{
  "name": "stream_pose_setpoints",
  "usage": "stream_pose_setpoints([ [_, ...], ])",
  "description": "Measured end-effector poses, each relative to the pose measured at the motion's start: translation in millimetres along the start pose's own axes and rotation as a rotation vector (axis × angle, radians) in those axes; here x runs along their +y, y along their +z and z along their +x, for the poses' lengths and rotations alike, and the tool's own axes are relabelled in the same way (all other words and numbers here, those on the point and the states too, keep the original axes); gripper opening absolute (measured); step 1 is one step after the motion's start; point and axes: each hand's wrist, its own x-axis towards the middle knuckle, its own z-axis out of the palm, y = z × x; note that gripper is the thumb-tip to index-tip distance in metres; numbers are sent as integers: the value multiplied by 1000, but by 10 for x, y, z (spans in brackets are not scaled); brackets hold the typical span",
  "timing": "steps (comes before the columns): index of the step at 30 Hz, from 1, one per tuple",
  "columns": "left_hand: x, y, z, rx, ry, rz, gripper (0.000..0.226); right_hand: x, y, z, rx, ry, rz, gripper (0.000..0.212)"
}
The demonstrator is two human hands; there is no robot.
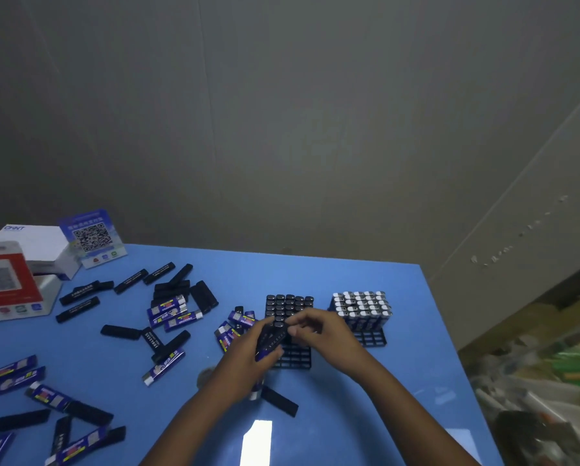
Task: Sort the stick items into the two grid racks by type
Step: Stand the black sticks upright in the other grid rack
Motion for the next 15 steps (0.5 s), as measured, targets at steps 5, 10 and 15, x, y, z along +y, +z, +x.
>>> stream_pose_setpoints([
  [5,62,116,57,-52,33,12,53,53,-111,-107,5,2,6,14],
  [10,78,162,103,-69,61,60,58,71,-210,-167,-12,1,-55,11],
  [15,68,145,110,-78,67,91,63,-2,-330,-203,-49,19,5,9],
])
